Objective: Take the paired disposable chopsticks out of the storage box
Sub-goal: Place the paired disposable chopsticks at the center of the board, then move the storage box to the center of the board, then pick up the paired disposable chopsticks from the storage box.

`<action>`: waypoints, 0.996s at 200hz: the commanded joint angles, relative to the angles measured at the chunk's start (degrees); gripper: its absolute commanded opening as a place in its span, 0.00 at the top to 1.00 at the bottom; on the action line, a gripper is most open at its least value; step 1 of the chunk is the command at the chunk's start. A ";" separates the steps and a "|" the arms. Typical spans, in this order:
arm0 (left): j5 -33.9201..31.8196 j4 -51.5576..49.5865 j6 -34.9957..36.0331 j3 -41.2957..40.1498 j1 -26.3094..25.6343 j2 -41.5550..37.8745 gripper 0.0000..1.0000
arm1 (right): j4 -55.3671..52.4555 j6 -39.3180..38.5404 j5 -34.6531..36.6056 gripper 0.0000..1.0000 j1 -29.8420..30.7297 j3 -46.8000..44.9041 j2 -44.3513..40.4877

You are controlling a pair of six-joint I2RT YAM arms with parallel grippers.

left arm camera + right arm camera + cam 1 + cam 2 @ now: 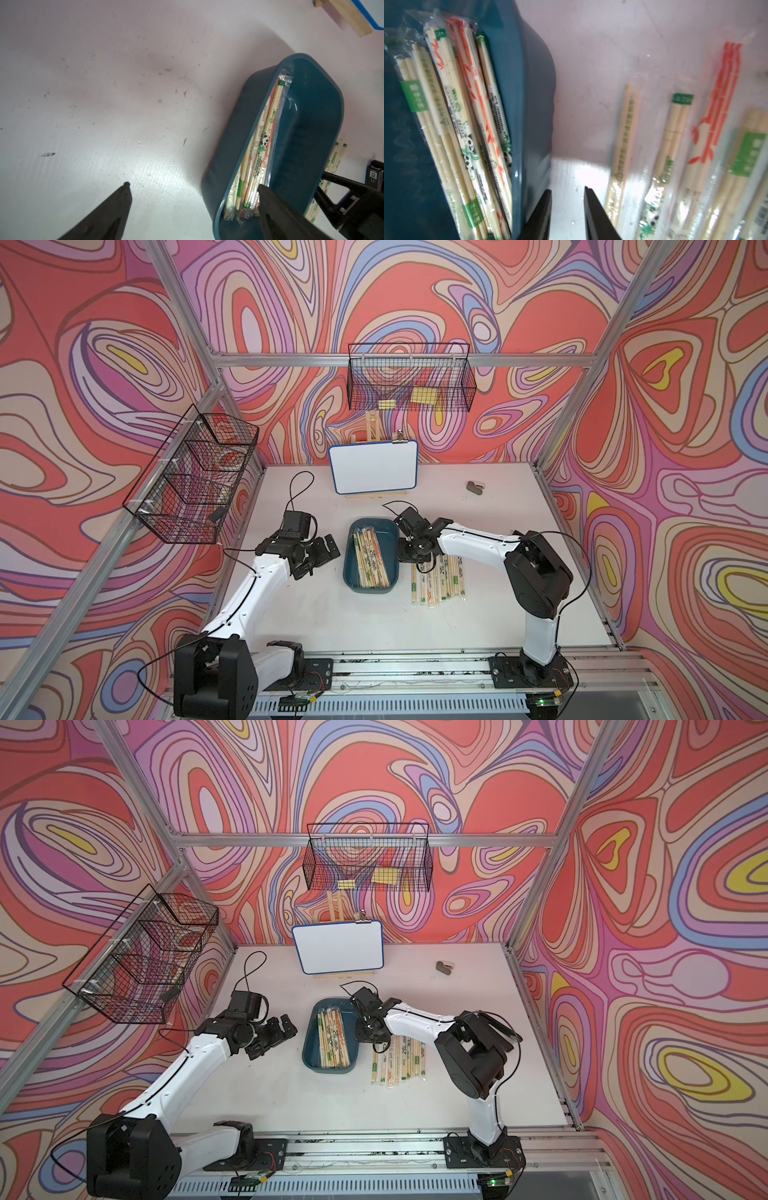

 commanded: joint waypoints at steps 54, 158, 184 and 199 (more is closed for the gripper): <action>-0.27 0.12 0.40 -0.81 0.44 -0.46 0.00 | -2.40 -0.92 1.94 0.69 1.78 4.73 1.29; -2.42 -0.55 0.75 0.08 0.62 -0.31 0.00 | -2.59 -3.50 -0.66 0.73 4.52 14.64 0.61; -3.10 -1.36 1.36 0.67 1.30 -0.15 0.00 | -2.20 -3.68 -2.15 0.74 5.63 18.46 4.18; -3.61 -1.98 1.67 1.14 2.09 0.14 0.00 | -1.89 -3.48 -3.16 0.75 6.61 20.48 6.25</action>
